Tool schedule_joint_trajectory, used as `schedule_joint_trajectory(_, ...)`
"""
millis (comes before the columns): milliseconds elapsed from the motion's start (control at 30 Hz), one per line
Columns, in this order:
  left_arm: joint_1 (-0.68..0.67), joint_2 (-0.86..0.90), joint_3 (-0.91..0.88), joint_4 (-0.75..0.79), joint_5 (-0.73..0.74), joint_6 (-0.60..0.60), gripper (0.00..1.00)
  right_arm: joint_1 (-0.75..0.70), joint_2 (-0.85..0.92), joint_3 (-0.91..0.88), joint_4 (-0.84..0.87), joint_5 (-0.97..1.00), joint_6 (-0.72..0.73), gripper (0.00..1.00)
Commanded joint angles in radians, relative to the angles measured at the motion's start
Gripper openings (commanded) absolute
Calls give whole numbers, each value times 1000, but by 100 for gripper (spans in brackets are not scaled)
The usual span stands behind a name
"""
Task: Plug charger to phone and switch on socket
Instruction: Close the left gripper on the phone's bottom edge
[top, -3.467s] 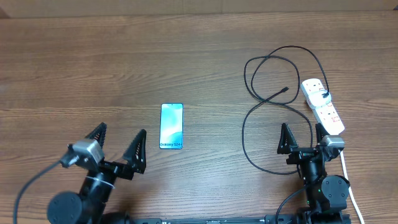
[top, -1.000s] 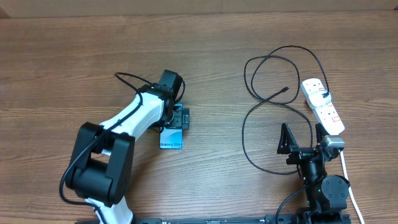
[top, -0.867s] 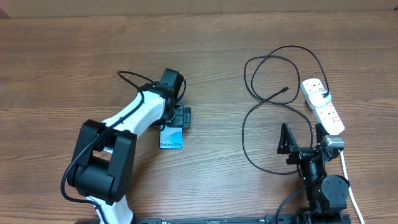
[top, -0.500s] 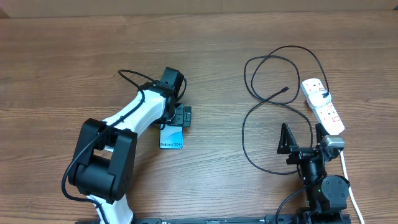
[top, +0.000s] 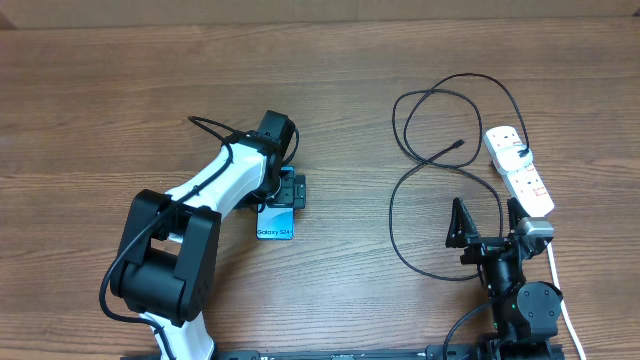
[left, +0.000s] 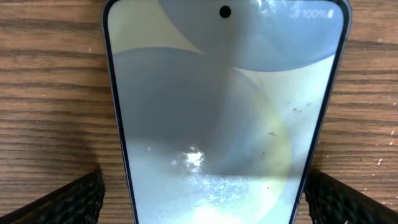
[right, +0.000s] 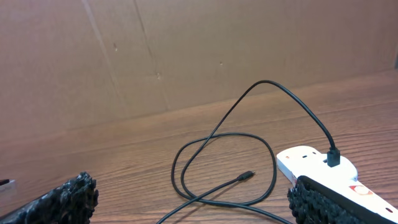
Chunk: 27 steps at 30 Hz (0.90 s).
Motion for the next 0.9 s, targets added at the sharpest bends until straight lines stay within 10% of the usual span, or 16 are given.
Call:
schedule_joint_trajectory(0,-7,53,-19,18,58,-18,100,-2,-11,-11,2,0,-4,100)
schedule_joint_trajectory(867,-7,53,-21,23,86,-41,79,-2,-11,-11,2,0,-4,100)
